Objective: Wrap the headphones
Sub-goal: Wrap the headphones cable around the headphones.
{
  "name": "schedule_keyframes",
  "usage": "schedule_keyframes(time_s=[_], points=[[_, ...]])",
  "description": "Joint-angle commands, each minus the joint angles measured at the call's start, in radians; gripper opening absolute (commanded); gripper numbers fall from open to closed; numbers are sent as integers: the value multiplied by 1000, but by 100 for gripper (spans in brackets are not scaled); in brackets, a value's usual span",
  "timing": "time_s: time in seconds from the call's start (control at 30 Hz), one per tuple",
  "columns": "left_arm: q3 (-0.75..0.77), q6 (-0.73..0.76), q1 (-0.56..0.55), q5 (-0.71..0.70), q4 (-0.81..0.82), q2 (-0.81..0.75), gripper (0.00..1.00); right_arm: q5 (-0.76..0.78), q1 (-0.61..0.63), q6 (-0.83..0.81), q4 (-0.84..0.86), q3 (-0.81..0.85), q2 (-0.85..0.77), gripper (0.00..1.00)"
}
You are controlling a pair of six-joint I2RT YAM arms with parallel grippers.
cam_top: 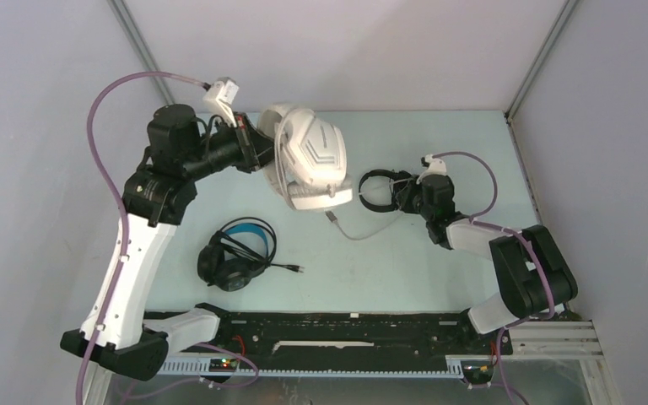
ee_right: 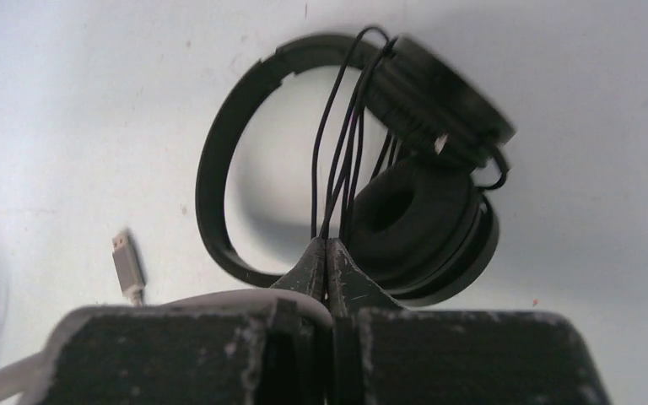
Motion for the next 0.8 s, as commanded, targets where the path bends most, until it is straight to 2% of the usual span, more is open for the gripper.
schedule_keyframes(time_s=[0.0, 0.17, 0.37, 0.47, 0.77], points=[[-25, 191, 4, 181, -40, -15, 0, -18, -73, -28, -74, 81, -22, 0], [-96, 362, -5, 154, -118, 7, 0, -50, -135, -42, -140, 151, -34, 0], [-114, 540, -106, -41, -213, 49, 0, -76, -180, -59, -219, 238, -55, 0], [-109, 571, -149, -157, -239, 79, 0, -82, -189, -74, -263, 290, -57, 0], [-174, 672, -238, -304, -227, 113, 0, -126, -197, -117, -373, 413, -71, 0]])
